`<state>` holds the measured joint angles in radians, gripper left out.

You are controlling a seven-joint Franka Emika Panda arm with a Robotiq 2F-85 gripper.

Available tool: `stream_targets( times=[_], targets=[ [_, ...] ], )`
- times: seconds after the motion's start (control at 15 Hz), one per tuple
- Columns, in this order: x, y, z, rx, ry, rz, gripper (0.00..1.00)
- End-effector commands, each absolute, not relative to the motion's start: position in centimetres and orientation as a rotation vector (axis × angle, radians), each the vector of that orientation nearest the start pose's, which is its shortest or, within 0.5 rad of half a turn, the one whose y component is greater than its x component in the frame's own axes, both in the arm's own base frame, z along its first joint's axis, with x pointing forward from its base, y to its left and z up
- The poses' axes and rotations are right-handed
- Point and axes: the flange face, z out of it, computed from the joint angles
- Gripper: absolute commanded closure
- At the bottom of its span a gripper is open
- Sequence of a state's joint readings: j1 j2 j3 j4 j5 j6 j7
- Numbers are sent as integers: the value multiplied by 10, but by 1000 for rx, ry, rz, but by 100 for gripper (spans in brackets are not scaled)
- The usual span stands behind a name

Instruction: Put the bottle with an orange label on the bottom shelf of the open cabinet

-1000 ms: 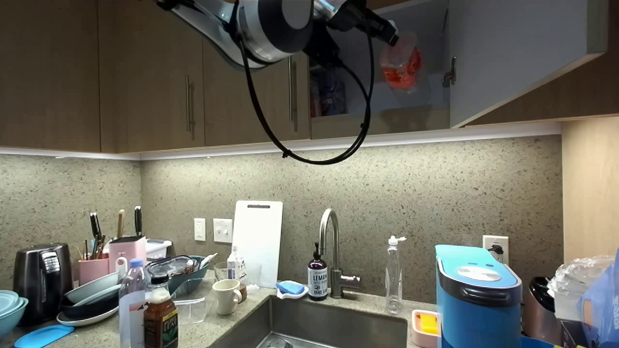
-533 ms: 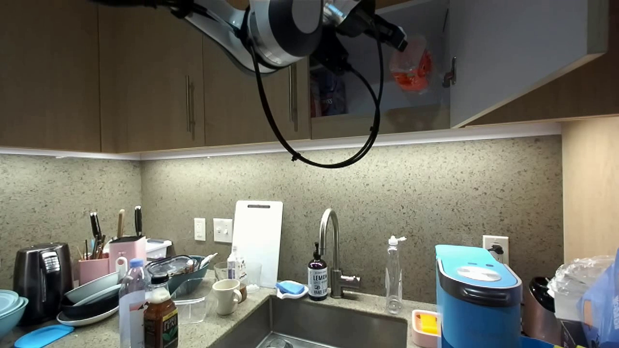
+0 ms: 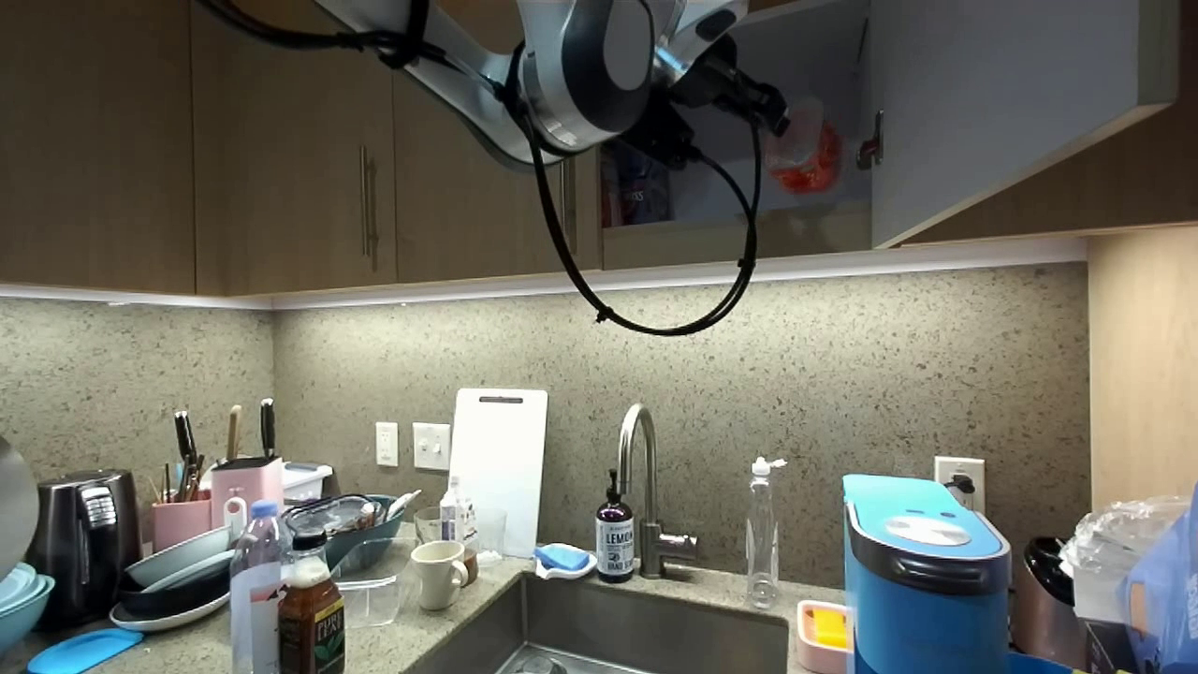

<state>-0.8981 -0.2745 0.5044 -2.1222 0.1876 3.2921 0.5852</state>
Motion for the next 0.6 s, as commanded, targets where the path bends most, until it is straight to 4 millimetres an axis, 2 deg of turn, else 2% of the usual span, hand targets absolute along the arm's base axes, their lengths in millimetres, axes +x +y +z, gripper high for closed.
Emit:
stream_targets(
  times=[0.0,0.27,0.4,0.53],
  targets=[
    [498,-190,666,-2191,1194,-1855,88],
    [518,-180,656,-2354,1178,-1691,88],
    [514,-180,668,-2350,1164,-1734,88],
    [507,-172,679,-2309,1085,-1769,88]
  ],
)
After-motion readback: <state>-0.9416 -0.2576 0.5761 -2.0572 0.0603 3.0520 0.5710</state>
